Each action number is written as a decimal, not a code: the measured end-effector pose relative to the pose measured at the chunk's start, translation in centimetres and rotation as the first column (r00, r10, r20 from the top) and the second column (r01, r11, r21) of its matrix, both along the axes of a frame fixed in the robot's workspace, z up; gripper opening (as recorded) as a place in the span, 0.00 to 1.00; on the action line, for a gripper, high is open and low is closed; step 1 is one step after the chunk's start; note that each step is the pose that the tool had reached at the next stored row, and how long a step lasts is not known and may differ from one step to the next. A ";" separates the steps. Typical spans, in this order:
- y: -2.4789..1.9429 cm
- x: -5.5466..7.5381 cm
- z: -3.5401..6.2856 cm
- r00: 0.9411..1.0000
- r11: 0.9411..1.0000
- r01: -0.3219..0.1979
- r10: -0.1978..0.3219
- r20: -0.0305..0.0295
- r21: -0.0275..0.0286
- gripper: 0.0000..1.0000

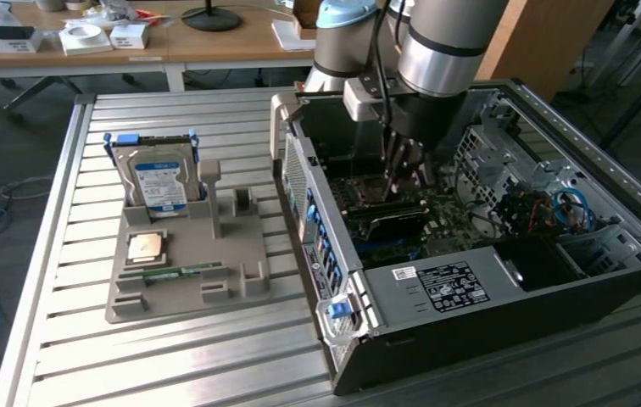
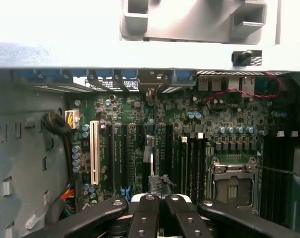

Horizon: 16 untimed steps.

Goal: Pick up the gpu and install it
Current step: 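Press down on the gpu until it lock into place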

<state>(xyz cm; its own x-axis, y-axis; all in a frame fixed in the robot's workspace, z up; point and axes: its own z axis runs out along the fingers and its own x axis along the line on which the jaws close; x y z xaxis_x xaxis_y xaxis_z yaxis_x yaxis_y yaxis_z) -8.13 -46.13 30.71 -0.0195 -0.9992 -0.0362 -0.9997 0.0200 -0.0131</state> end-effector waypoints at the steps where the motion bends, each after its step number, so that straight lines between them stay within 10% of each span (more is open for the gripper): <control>1: 0.00 0.0 -0.18 1.000 1.000 0.000 0.000 0.000 0.000 0.11; 16: 0.04 -0.2 -1.61 1.000 1.000 0.000 0.000 0.000 0.000 0.11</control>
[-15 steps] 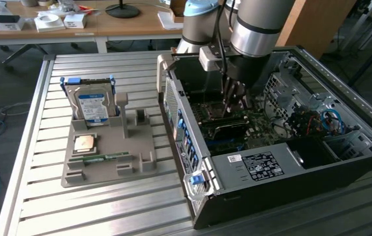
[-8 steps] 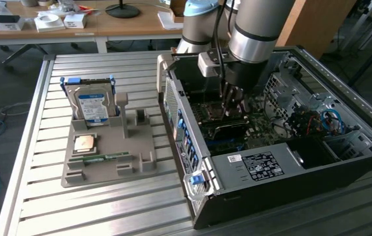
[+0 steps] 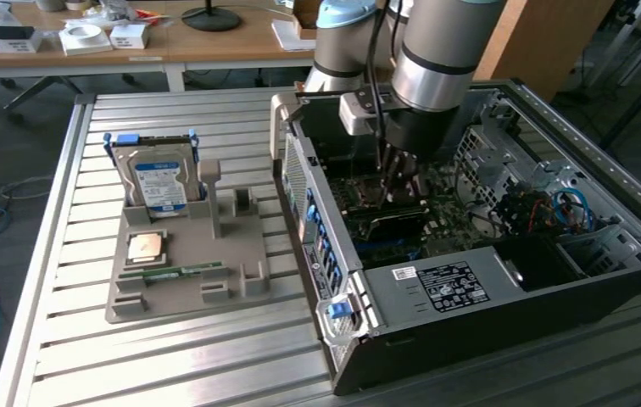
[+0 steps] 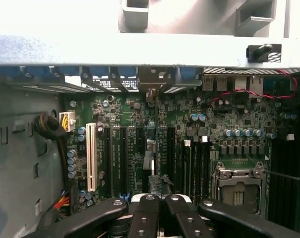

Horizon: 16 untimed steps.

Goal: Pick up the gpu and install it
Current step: 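Press down on the gpu until it lock into place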

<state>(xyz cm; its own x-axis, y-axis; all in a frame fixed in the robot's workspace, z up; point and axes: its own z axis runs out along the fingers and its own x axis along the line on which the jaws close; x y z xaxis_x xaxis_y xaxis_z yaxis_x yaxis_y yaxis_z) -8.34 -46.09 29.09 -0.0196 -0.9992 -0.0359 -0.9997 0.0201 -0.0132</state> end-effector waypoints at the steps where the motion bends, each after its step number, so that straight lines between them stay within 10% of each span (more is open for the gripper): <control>1: 0.04 -0.1 -0.04 1.000 1.000 0.000 0.000 0.000 0.000 0.11; 16: 0.14 -0.3 -1.53 1.000 1.000 0.000 0.000 0.000 0.000 0.11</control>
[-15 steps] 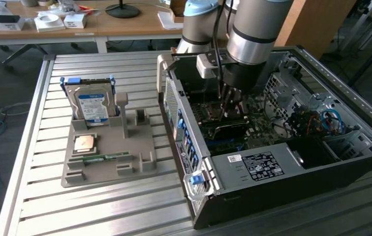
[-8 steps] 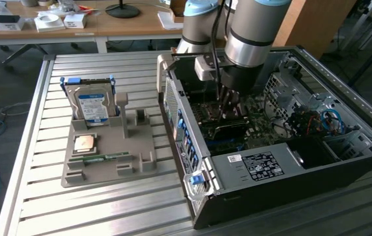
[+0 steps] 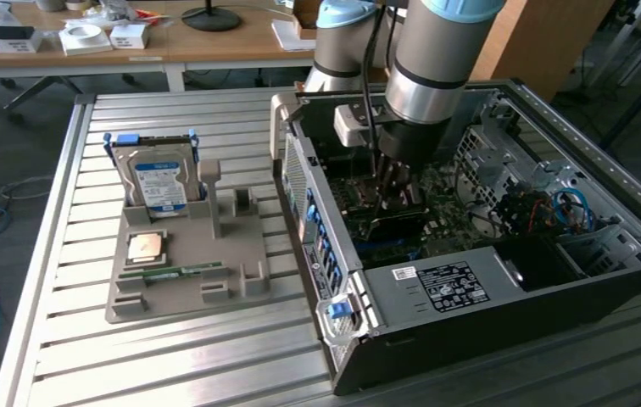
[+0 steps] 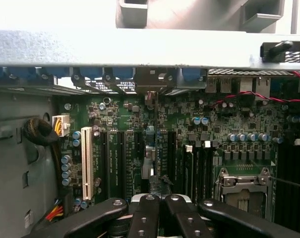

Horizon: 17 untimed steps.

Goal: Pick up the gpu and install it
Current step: 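Press down on the gpu until it lock into place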

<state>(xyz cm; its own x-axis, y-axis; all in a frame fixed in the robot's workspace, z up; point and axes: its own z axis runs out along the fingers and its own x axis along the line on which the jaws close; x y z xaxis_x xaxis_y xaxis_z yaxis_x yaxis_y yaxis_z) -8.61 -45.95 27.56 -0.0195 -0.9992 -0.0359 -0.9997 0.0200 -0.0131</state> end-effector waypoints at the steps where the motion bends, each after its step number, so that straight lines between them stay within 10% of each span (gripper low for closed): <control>1: 0.00 0.0 0.00 1.000 1.000 0.000 0.000 0.000 0.000 0.11; 17: 0.18 -0.1 -0.63 1.000 1.000 0.000 0.000 0.000 0.000 0.11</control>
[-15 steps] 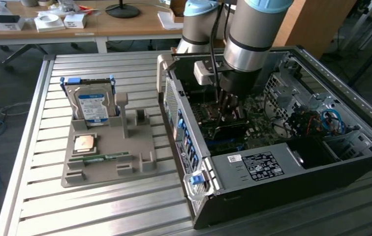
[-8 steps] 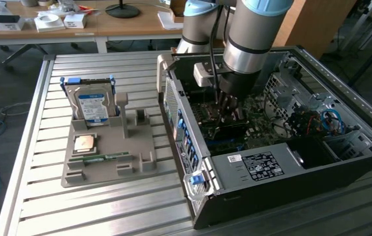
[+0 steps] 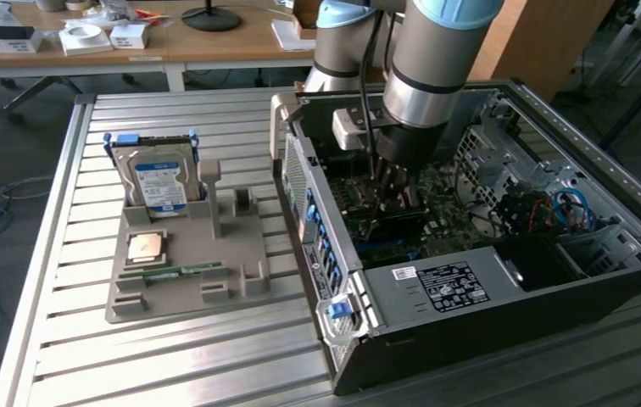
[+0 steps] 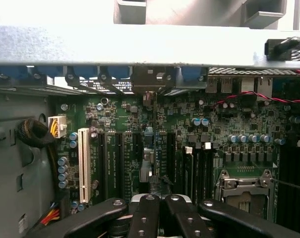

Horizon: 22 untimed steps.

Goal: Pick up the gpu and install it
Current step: 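Press down on the gpu until it lock into place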

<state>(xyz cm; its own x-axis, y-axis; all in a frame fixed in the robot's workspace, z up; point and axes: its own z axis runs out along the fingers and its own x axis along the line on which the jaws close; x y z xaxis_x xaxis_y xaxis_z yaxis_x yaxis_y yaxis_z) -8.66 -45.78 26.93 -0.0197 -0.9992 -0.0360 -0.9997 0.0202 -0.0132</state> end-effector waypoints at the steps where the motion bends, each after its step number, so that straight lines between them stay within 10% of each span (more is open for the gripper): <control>1: 0.00 0.0 -0.02 1.000 1.000 0.000 0.000 0.000 0.000 0.11; 22: 0.34 0.0 -0.15 1.000 1.000 0.000 0.000 0.000 0.003 0.11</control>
